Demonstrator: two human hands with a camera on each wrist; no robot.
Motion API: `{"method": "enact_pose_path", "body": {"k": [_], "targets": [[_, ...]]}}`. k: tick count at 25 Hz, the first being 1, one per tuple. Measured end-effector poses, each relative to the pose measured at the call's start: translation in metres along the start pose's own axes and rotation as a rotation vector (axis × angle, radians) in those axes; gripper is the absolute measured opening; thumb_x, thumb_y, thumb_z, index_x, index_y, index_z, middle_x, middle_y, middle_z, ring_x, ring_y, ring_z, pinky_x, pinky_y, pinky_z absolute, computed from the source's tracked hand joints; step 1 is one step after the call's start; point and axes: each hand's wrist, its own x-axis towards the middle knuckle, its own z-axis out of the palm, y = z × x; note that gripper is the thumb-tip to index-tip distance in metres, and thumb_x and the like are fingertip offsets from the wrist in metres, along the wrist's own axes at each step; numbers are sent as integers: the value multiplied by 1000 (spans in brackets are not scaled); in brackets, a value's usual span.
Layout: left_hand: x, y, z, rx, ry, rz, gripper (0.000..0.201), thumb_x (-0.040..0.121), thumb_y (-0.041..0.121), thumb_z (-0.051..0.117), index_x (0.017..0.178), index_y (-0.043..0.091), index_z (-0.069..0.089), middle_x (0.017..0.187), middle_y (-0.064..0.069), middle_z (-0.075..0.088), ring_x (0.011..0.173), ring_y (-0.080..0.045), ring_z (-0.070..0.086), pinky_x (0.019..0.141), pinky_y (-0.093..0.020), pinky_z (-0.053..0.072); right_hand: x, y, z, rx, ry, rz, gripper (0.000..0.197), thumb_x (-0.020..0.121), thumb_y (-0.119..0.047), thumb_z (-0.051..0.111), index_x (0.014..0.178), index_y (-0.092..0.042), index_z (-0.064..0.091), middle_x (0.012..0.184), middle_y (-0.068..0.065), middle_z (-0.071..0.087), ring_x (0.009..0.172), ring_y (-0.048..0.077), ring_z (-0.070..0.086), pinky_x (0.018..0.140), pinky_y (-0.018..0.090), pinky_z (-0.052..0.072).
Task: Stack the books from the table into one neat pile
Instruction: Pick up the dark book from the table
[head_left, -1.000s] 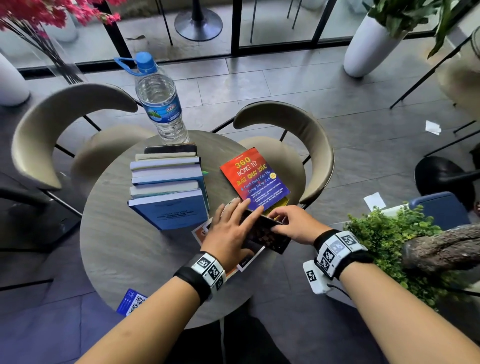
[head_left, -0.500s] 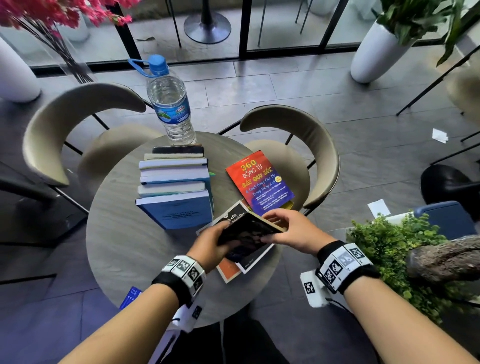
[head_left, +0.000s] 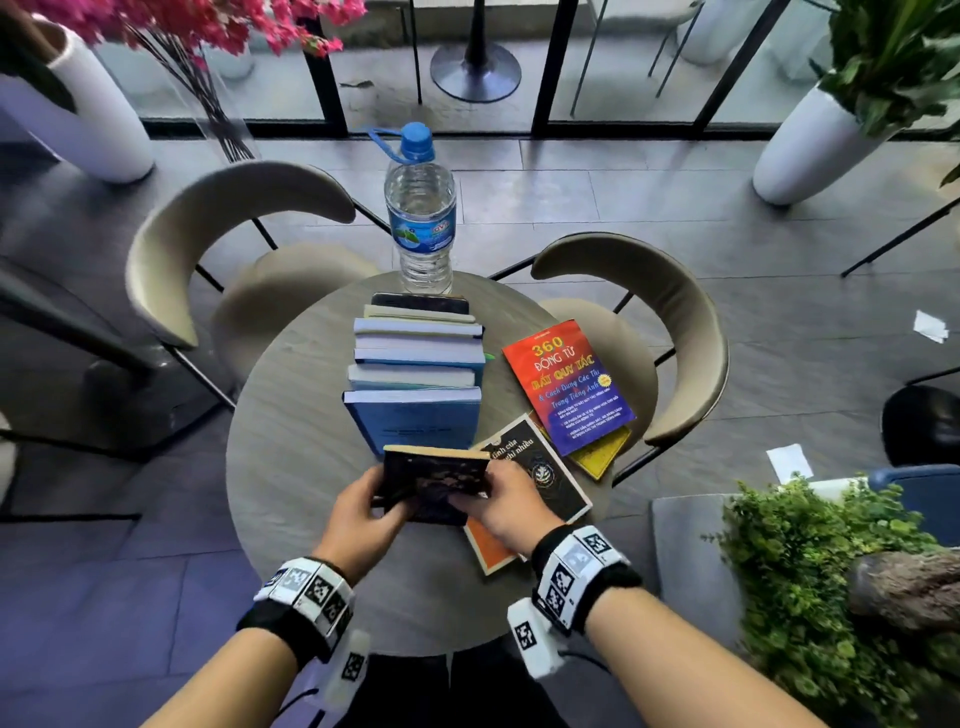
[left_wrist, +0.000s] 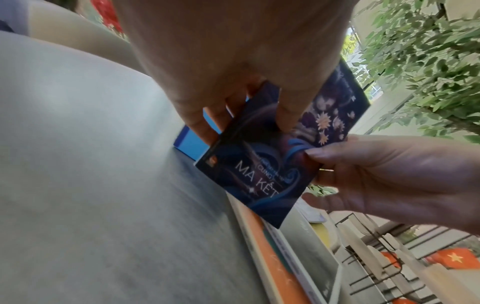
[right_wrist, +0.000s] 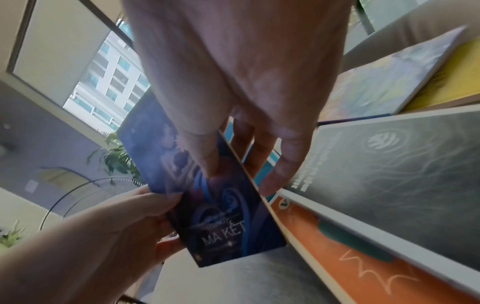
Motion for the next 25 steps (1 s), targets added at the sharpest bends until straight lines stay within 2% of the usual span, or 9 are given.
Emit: {"method": "enact_pose_path", "body": {"k": [2,4,7,11,15,18,20,22,25], "targets": [[4,-6,-16,21,36,7,29,71,44,66,99,49,69,95,21,75,86,-6,71,83,-30,57,11,-5,19,-84,34,32,29,79,-31,76,102,-12,75,100,7,78,97,21,72,89,45,57],[11,-14,-26,71,72,14,24,74,44,66,98,43,70,93,12,75,86,-11,71,83,-36,59,22,-10,30,-169,67,31,35,79,-40,72,101,-13,75,100,11,77,97,28,71,87,44,57],[21,-25,-37,160,101,9,17,80,36,70,95,27,73,93,9,74,89,-11,71,86,-41,59,29,-19,42,-257,133,-52,19,87,-20,75,106,-19,79,103,6,78,97,24,71,89,32,55],[29,-23,-39,177,175,-25,17,85,16,78,95,28,75,96,7,73,92,-10,70,88,-30,57,36,-16,55,-243,253,-112,12,86,-18,77,98,-17,80,94,4,79,89,22,74,84,26,55],[37,-22,-35,101,239,-121,18,84,15,80,89,31,73,94,6,76,90,-6,73,82,-24,57,42,-19,57,-164,308,-56,9,87,-8,76,94,-5,78,89,12,78,77,4,66,69,0,40],[41,-19,-27,35,272,-192,11,83,18,80,87,26,73,87,9,77,87,-1,73,80,-27,60,41,-14,56,-140,375,-31,7,86,-12,77,90,-6,77,87,9,77,79,9,69,70,7,45],[43,-16,-21,-101,310,-244,15,80,16,83,85,23,71,85,6,77,86,-5,74,80,-29,60,38,-13,56,-122,468,-19,7,83,-9,79,85,-4,75,81,7,75,74,1,63,66,1,40],[47,-14,-19,-183,345,-274,19,77,14,86,83,19,68,84,2,76,84,-10,74,79,-29,57,38,-11,57,-93,550,-2,10,81,-8,81,81,-3,72,78,7,73,74,3,61,63,-3,37],[49,-10,-18,-180,346,-291,18,76,18,87,80,17,69,82,2,76,80,-11,73,77,-27,56,39,-7,63,-39,626,33,12,80,-15,83,83,-8,73,80,4,73,72,6,64,66,6,43]]}}
